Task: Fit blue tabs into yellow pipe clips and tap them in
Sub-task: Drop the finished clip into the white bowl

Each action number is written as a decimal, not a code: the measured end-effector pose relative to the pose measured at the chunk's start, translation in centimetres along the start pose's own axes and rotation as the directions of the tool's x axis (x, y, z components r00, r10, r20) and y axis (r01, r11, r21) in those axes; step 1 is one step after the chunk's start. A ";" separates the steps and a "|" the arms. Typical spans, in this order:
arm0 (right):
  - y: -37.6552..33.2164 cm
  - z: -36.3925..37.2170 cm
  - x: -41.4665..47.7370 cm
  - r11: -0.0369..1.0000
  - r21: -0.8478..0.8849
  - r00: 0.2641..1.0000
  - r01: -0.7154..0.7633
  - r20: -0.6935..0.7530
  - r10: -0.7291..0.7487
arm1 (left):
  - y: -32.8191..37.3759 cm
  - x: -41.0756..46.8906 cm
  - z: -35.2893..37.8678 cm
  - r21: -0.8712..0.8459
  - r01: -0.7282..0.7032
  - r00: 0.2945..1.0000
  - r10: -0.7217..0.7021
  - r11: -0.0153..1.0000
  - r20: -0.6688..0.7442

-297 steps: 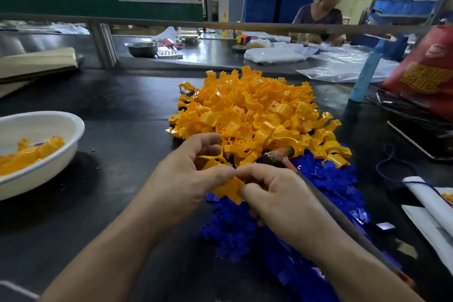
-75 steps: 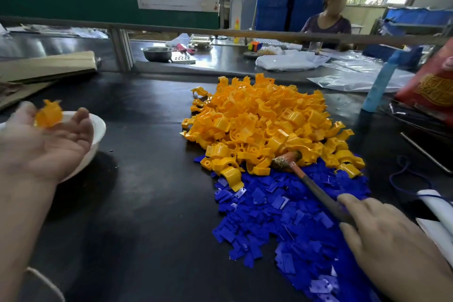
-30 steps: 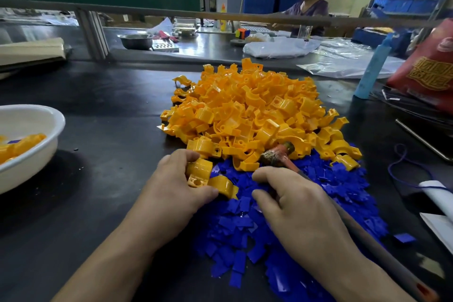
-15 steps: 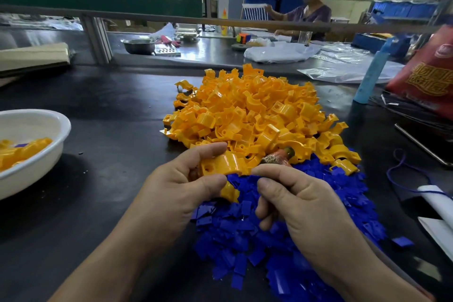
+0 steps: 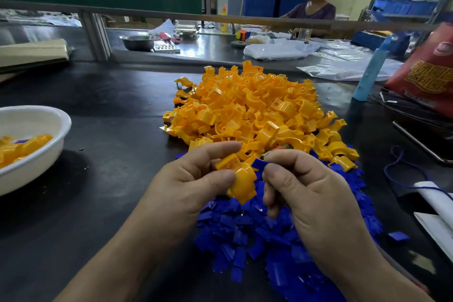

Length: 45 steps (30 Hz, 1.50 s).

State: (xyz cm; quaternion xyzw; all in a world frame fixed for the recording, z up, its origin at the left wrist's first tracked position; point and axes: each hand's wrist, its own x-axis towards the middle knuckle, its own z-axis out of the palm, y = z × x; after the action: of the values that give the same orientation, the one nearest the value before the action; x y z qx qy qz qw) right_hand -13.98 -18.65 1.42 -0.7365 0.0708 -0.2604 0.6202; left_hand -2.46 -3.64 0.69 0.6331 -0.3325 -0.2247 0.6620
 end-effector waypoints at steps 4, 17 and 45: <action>-0.4 0.2 -0.3 0.917 -0.350 0.981 0.191 0.057 -0.183 | -0.2 0.1 0.7 -0.012 0.062 0.998 -0.062 0.998 0.016; 0.0 0.4 -0.3 0.887 -0.419 0.976 0.195 -0.001 -0.216 | -0.6 0.2 1.1 -0.085 0.112 0.994 -0.111 0.990 0.015; 0.4 -0.3 0.1 0.987 -0.156 0.998 0.040 0.051 -0.032 | -1.4 0.0 2.2 -0.042 0.141 0.990 -0.141 0.989 0.004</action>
State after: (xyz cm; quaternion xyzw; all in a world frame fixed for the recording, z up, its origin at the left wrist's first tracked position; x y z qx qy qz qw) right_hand -13.96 -19.01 1.13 -0.7904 0.0629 -0.2474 0.5569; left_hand -3.86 -5.32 -0.75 0.6409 -0.2824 -0.2781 0.6573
